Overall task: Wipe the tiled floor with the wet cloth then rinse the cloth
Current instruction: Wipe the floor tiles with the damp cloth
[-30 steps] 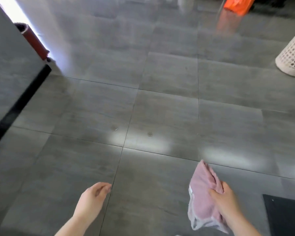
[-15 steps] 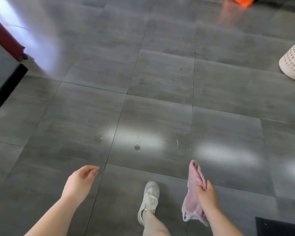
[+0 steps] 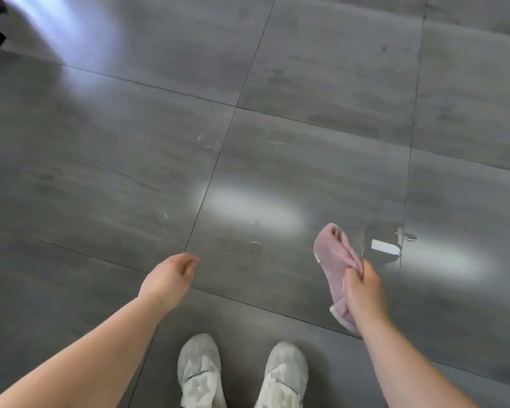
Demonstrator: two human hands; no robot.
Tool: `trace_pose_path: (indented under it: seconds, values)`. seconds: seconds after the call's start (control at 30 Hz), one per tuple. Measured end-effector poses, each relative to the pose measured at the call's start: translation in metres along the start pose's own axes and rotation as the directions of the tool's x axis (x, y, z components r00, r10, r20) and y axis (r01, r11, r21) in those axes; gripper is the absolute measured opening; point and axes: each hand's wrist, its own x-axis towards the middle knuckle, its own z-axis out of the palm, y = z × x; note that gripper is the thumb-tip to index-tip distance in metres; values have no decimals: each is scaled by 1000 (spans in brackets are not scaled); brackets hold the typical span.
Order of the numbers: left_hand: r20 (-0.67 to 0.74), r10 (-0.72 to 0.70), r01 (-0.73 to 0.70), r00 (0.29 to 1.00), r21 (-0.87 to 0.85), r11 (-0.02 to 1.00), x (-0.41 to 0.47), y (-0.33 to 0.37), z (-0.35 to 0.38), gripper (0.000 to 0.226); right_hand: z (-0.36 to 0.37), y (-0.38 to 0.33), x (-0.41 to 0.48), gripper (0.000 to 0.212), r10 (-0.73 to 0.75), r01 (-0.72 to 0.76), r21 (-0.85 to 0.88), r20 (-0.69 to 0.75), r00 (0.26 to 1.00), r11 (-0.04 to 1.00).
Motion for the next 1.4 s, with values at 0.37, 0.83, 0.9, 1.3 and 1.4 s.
trace_pose_path:
  seconds: [0.37, 0.83, 0.9, 1.3, 1.4]
  values:
    - [-83, 277, -245, 957, 272, 931, 189, -104, 114, 52, 175, 119, 144, 38, -515, 756, -556, 561, 648, 346]
    - [76, 139, -154, 987, 258, 954, 218, -125, 133, 121, 256, 129, 164, 73, -575, 764, -645, 629, 524, -9]
    - [85, 154, -171, 984, 260, 951, 221, -128, 132, 119, 266, 109, 171, 70, -533, 814, -573, 721, 443, -99]
    - [104, 149, -178, 983, 376, 909, 223, -122, 125, 115, 200, 146, 185, 55, -581, 630, -773, 481, 657, 72]
    - [93, 146, -167, 985, 273, 947, 221, -122, 132, 121, 249, 149, 151, 66, -520, 856, -509, 759, 392, -97]
